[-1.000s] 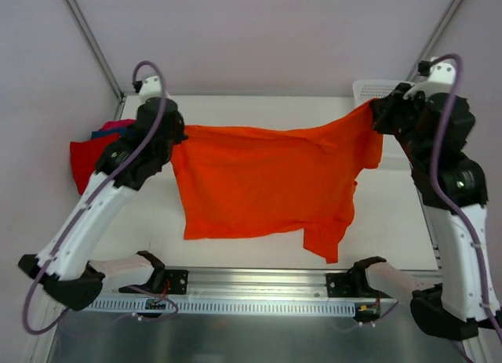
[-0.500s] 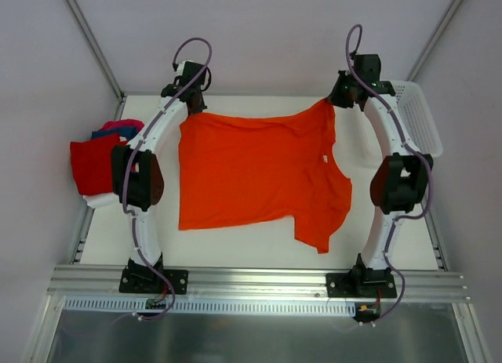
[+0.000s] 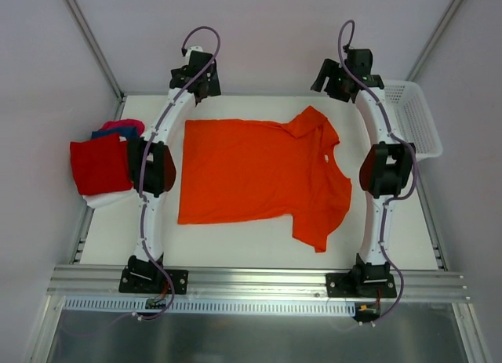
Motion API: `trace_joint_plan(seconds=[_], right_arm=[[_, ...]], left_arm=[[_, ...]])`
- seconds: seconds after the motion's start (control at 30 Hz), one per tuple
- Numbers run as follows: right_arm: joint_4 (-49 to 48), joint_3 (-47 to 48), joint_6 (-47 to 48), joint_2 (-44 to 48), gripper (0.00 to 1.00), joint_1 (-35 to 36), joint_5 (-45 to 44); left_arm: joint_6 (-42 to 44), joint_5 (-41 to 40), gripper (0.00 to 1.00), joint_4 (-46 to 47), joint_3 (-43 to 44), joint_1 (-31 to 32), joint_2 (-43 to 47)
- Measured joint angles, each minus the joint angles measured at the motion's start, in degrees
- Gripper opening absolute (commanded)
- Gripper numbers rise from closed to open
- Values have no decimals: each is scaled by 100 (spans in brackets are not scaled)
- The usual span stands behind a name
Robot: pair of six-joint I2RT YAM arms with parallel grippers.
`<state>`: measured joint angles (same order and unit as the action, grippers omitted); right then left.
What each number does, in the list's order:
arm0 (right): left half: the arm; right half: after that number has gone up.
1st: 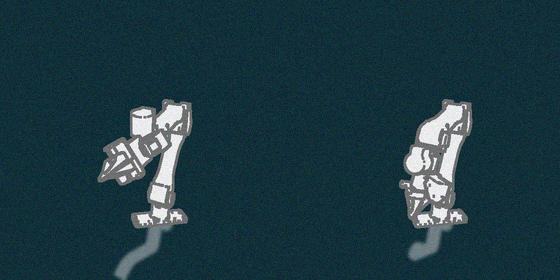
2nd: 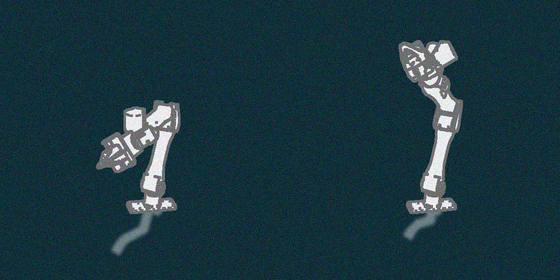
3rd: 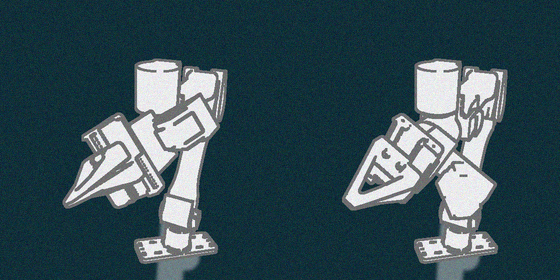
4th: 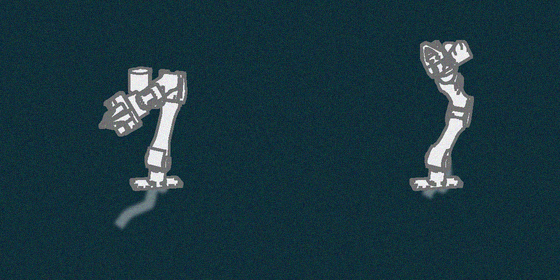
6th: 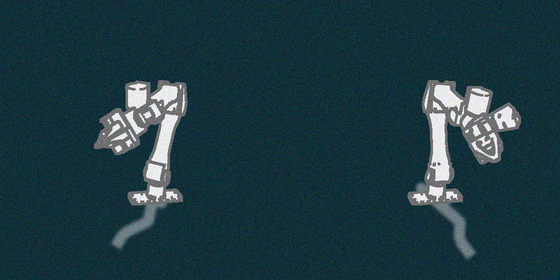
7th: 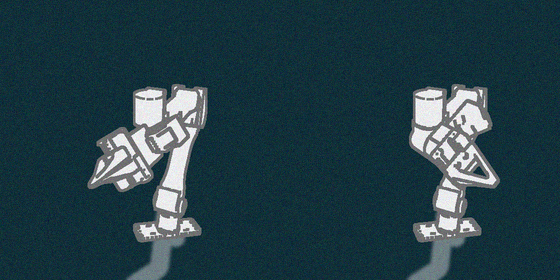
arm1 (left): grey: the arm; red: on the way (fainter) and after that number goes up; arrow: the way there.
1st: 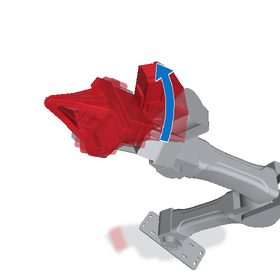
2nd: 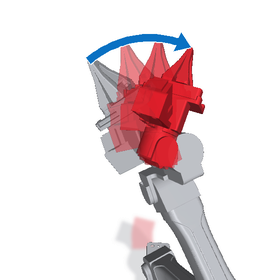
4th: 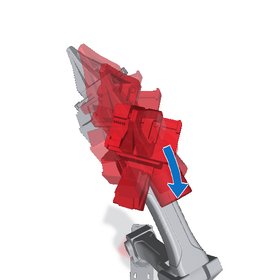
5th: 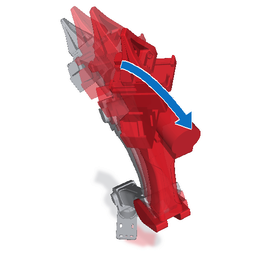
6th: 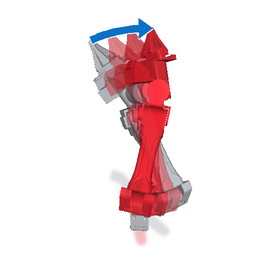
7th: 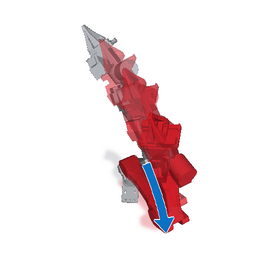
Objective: Fold and stack the t-shirts
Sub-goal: Flatten the tshirt out
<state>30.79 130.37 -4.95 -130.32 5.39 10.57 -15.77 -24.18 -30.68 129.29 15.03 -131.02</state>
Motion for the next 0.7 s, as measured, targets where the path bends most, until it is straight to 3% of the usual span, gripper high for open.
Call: trace_joint_plan(seconds=[0.13, 0.3, 0.37, 0.4, 0.57, 0.6, 0.63, 0.67, 0.7], right_arm=[[-15, -323, 9, 382, 80, -4, 85], [-2, -1532, 7, 1578, 76, 52, 59], [76, -2299, -20, 2240, 70, 129, -26], [131, -2651, -37, 2524, 62, 173, -63], [216, -4631, -184, 3617, 55, 466, -68], [205, -5045, -199, 3807, 48, 555, -66], [240, -5434, -205, 3980, 39, 669, -68], [251, -5792, -210, 4146, 11, 793, -81], [232, -6113, -208, 4315, 1, 916, -136]], left_arm=[[-55, 127, 99, 33, -470, 22, 538], [-343, 103, 99, 149, -2223, 382, 2232], [-463, 98, 99, 181, -2903, 719, 2857], [-557, 118, 99, 240, -3318, 942, 3165], [-1110, 476, 95, 245, -5130, 1655, 4092], [-1204, 522, 95, 188, -5416, 1738, 4188], [-1285, 601, 77, 138, -5678, 1808, 4269], [-1405, 651, 58, 103, -5897, 1884, 4325], [-1495, 702, 33, 98, -6094, 1961, 4385]])
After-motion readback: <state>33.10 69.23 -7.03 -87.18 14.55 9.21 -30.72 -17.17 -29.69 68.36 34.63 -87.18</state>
